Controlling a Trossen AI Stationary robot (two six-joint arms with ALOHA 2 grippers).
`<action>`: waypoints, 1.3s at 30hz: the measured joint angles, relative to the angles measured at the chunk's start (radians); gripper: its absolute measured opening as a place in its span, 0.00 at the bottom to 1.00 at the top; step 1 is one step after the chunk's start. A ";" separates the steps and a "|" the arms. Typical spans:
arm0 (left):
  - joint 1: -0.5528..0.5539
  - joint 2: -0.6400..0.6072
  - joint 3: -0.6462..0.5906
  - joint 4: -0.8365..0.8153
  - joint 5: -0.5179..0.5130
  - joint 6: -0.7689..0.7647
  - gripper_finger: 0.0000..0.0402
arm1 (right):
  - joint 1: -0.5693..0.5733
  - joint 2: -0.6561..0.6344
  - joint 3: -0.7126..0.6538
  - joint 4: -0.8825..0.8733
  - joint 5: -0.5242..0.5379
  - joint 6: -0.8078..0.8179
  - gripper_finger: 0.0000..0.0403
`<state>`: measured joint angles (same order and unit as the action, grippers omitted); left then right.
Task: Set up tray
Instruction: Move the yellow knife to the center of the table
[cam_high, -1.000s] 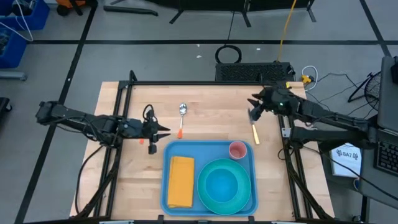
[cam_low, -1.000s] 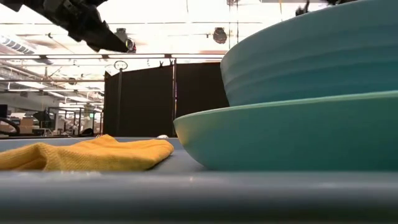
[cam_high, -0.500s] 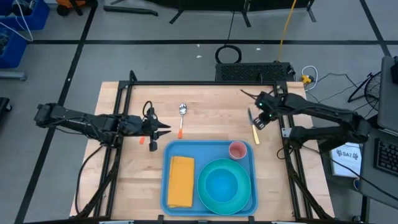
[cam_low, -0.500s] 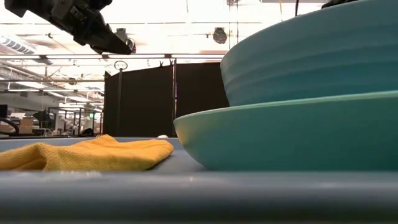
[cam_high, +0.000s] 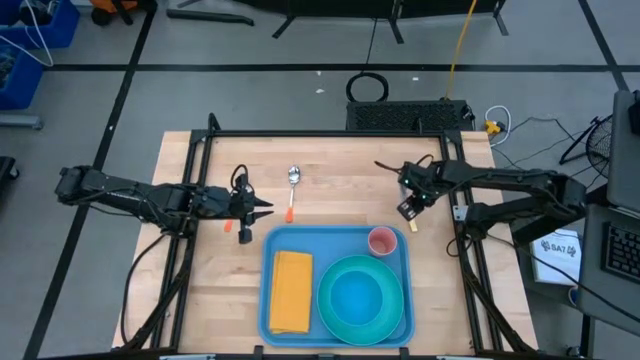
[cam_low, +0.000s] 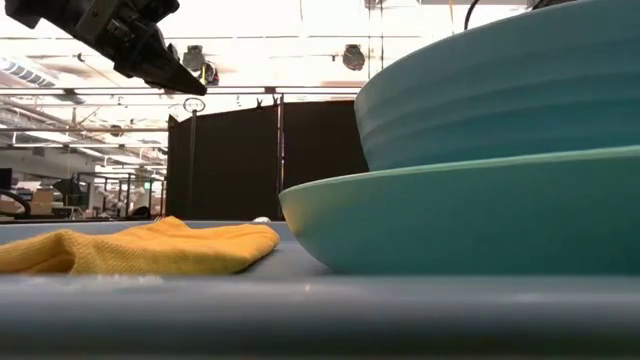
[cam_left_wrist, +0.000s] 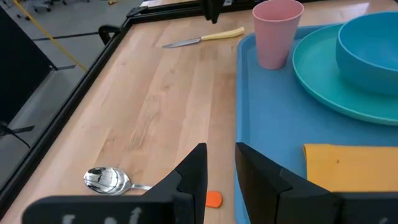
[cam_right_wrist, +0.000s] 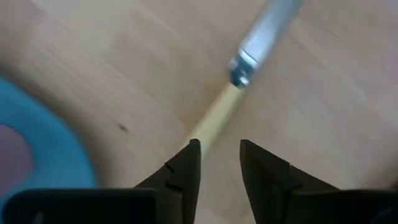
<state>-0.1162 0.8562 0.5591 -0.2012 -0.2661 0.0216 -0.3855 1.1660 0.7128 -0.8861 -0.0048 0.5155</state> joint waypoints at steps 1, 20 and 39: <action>0.000 0.000 0.000 -0.001 0.000 0.000 0.22 | 0.005 0.000 0.000 0.010 -0.001 0.005 0.29; 0.000 0.000 0.000 -0.005 0.006 0.001 0.22 | 0.067 0.173 0.000 0.040 0.002 0.062 0.43; 0.000 0.000 0.000 -0.012 0.007 0.007 0.22 | 0.066 0.183 -0.115 0.194 -0.044 0.096 0.31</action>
<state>-0.1162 0.8566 0.5591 -0.2131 -0.2588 0.0281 -0.3191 1.3487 0.5976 -0.6926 -0.0486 0.6113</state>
